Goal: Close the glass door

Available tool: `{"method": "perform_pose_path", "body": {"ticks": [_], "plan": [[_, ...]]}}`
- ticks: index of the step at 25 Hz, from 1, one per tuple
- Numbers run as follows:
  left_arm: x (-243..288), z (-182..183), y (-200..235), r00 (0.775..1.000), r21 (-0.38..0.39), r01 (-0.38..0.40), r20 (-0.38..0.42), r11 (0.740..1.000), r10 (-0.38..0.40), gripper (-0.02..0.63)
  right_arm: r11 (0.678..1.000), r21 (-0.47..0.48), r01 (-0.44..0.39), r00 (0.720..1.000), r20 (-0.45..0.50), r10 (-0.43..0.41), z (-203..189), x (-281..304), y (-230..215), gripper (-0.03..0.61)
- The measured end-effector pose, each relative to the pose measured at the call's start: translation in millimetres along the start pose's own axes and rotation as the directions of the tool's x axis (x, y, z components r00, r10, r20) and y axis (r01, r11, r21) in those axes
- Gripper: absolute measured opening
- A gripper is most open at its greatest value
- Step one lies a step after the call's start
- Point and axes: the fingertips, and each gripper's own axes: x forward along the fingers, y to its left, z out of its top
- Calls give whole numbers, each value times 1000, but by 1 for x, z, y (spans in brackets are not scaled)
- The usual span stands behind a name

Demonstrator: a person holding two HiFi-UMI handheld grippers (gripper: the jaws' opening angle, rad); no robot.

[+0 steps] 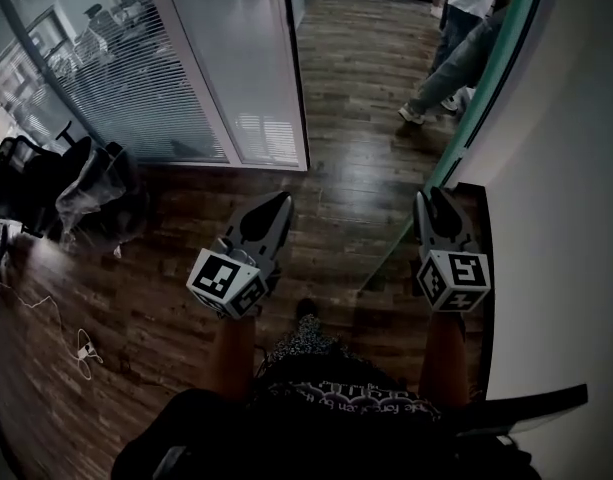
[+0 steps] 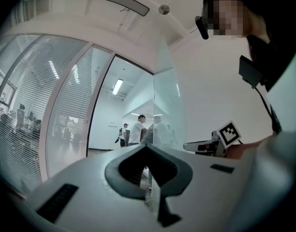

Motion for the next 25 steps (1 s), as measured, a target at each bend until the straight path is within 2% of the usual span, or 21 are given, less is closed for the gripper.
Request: {"method": "perform_pose_path", "body": {"ticks": [5, 8, 13, 17, 25], "plan": [[15, 4, 23, 1000, -33, -10, 27, 999, 11, -5, 999, -21, -46, 999, -6, 46, -4, 23, 14, 95], [25, 0, 40, 1000, -5, -14, 19, 1000, 14, -5, 997, -25, -69, 998, -14, 69, -4, 37, 23, 96], [42, 9, 68, 999, -18, -21, 43, 1000, 21, -5, 994, -41, -99, 995, -25, 98, -3, 67, 38, 95], [42, 8, 91, 999, 23, -24, 41, 999, 23, -5, 992, -38, -122, 992, -31, 121, -5, 90, 52, 95], [45, 13, 146, 996, 11, -76, 43, 997, 75, -5, 989, -34, -145, 989, -26, 144, -2, 141, 72, 95]]}}
